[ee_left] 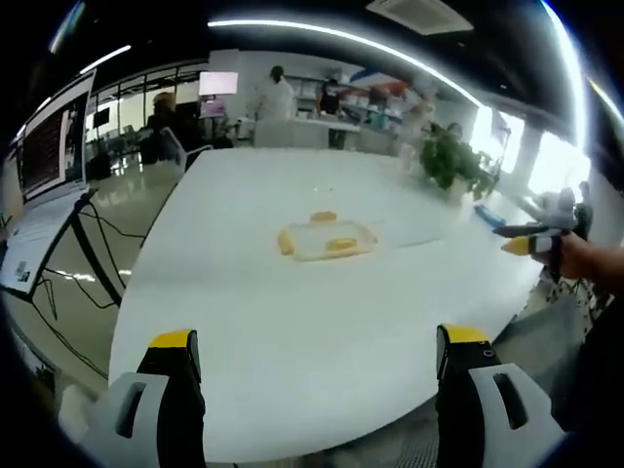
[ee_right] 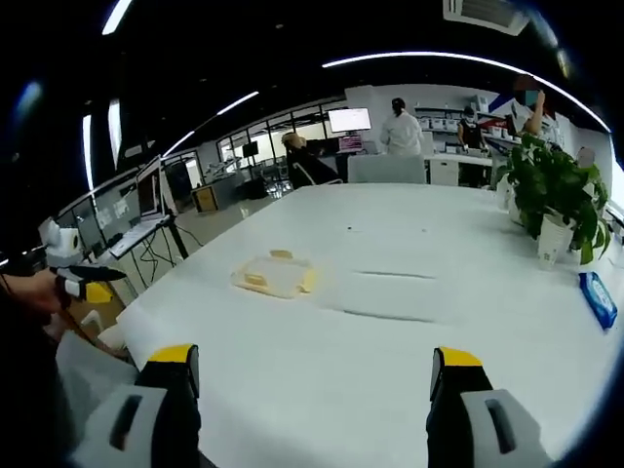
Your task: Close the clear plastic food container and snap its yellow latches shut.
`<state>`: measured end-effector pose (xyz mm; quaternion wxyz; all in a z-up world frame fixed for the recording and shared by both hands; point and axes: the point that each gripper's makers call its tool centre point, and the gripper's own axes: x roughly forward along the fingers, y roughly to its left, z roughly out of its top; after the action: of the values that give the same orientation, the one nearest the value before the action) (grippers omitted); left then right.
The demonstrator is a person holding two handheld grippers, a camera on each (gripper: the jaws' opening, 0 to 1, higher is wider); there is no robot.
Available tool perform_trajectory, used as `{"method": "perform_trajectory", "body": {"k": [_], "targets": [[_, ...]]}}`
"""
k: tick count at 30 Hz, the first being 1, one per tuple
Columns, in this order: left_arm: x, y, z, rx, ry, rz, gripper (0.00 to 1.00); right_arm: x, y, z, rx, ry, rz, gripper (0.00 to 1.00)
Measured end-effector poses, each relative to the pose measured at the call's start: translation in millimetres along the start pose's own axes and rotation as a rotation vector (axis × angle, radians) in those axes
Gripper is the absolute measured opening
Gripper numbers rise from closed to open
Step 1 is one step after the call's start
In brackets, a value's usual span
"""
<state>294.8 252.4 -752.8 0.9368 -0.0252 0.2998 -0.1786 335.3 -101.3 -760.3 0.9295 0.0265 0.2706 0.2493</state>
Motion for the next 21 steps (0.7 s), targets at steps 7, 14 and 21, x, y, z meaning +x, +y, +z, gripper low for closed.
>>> {"method": "perform_trajectory", "body": {"k": [7, 14, 21], "targets": [[7, 3.4, 6.0, 0.004, -0.005, 0.003, 0.99, 13, -2, 11.5, 0.049, -0.025, 0.036, 1.0], [17, 6.8, 8.7, 0.008, 0.008, 0.004, 0.99, 26, 0, 19.3, 0.001, -0.011, 0.048, 1.0], [27, 1.9, 14.7, 0.026, 0.018, -0.013, 0.99, 38, 4, 27.5, 0.017, -0.011, 0.076, 1.0]]}}
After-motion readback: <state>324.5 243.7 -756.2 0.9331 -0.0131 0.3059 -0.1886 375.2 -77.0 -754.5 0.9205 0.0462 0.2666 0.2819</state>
